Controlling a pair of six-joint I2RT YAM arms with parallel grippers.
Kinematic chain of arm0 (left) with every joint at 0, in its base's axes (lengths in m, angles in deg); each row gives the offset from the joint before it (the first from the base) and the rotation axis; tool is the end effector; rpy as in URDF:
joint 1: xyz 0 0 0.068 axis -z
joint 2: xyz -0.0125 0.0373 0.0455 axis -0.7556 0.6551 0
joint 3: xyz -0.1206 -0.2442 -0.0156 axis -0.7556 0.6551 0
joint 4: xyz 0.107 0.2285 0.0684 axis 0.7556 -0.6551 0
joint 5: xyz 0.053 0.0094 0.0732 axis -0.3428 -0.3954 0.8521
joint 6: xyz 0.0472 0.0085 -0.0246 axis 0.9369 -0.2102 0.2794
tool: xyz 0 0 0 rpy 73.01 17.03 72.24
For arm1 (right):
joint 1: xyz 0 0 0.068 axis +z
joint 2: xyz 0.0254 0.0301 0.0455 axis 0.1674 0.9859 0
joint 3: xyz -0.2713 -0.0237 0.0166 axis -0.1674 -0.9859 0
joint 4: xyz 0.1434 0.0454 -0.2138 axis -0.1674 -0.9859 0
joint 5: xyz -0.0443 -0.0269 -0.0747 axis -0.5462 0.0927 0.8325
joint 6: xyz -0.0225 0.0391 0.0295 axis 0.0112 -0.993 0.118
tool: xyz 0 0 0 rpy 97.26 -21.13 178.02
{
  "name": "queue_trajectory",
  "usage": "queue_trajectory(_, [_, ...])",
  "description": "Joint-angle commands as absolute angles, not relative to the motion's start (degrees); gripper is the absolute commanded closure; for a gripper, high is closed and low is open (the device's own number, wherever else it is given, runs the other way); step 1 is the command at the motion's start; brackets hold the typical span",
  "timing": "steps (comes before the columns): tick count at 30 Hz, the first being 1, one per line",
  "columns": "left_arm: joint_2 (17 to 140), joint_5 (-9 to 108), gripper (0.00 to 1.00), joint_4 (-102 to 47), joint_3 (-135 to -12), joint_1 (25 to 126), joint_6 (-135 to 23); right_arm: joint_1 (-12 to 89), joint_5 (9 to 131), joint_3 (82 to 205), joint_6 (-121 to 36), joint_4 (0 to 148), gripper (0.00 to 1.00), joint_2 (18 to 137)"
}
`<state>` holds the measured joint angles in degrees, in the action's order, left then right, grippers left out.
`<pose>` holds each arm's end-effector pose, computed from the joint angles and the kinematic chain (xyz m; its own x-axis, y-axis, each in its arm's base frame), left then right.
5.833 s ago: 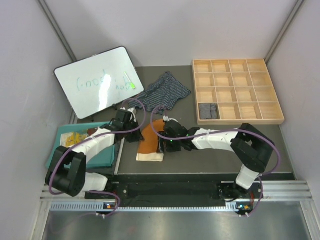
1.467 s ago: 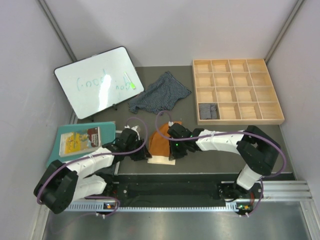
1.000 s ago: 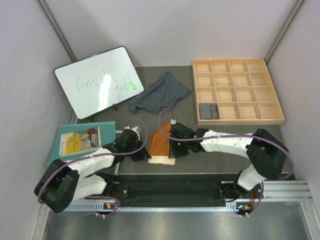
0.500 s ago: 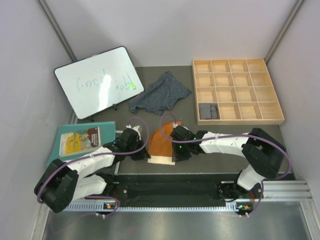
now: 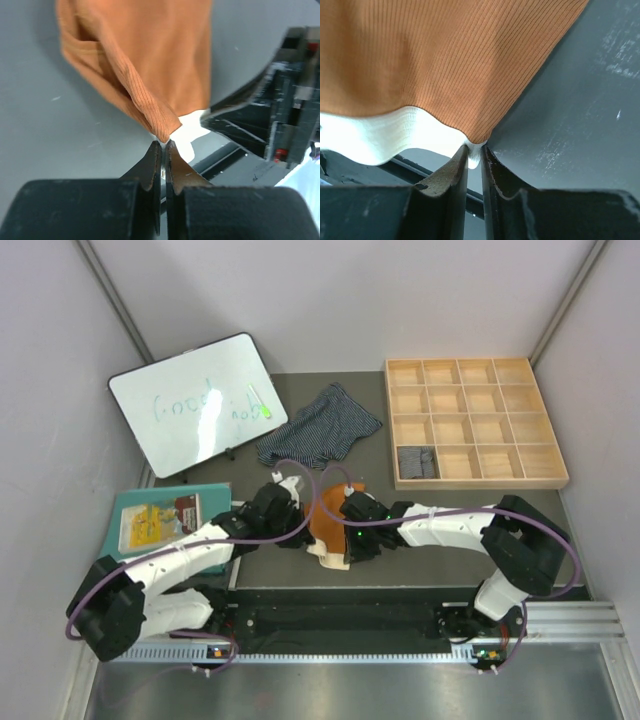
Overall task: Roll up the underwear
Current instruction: Fold the underwear at the center of the board.
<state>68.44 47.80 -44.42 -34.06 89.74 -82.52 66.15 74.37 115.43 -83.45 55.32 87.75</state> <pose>0.1640 -0.1491 0.1922 -0.8876 -0.0320 -0.4595 0.2372 0.8234 -0.5156 0.1600 0.2456 0.1524 -0.9586 -0.1094 -0.2629 -0.2042 0.9075 0.3671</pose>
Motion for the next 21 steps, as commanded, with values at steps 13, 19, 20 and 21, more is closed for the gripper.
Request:
queue_trajectory(13, [83.8, 50.3, 1.00, -35.7, -42.7, 102.2, -84.3, 67.0, 76.7, 112.7, -84.6, 57.4, 0.84, 90.1])
queue_trajectory(19, [87.4, 52.5, 1.00, -35.1, -42.0, 103.5, -85.3, 67.0, 79.5, 110.6, -86.2, 56.5, 0.76, 84.4])
queue_trajectory(20, [87.5, 53.4, 1.00, -34.9, -41.8, 103.6, -85.6, 66.9, 80.2, 110.3, -86.5, 56.3, 0.75, 83.8])
queue_trajectory(21, [87.6, 53.9, 1.00, -34.7, -41.6, 103.8, -85.7, 66.9, 80.4, 110.1, -86.6, 55.8, 0.72, 82.5])
